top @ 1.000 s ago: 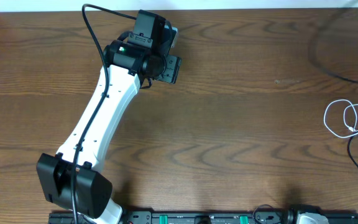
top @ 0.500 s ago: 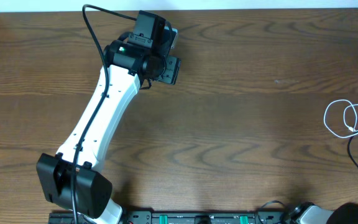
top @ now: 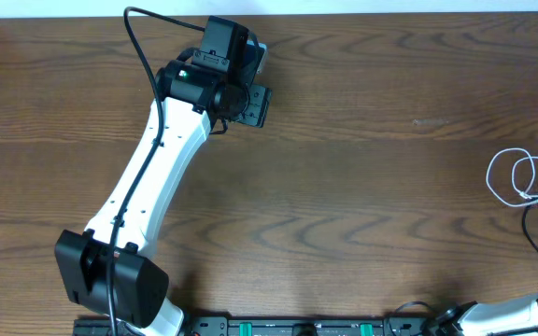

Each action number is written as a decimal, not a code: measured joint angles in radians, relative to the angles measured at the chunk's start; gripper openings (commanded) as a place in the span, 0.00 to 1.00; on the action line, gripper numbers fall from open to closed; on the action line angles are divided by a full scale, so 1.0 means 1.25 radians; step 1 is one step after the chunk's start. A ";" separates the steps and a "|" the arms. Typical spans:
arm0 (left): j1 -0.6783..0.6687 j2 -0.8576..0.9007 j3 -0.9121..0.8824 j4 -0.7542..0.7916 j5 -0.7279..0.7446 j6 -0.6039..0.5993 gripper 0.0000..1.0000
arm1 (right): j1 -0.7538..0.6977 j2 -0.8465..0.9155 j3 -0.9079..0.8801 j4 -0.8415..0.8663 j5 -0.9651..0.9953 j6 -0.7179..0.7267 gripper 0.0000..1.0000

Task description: Untangle cables

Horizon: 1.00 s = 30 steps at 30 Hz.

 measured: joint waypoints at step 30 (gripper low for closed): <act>0.000 0.000 0.000 0.039 0.000 0.017 0.69 | 0.637 -0.247 0.123 0.073 -0.394 -0.312 0.99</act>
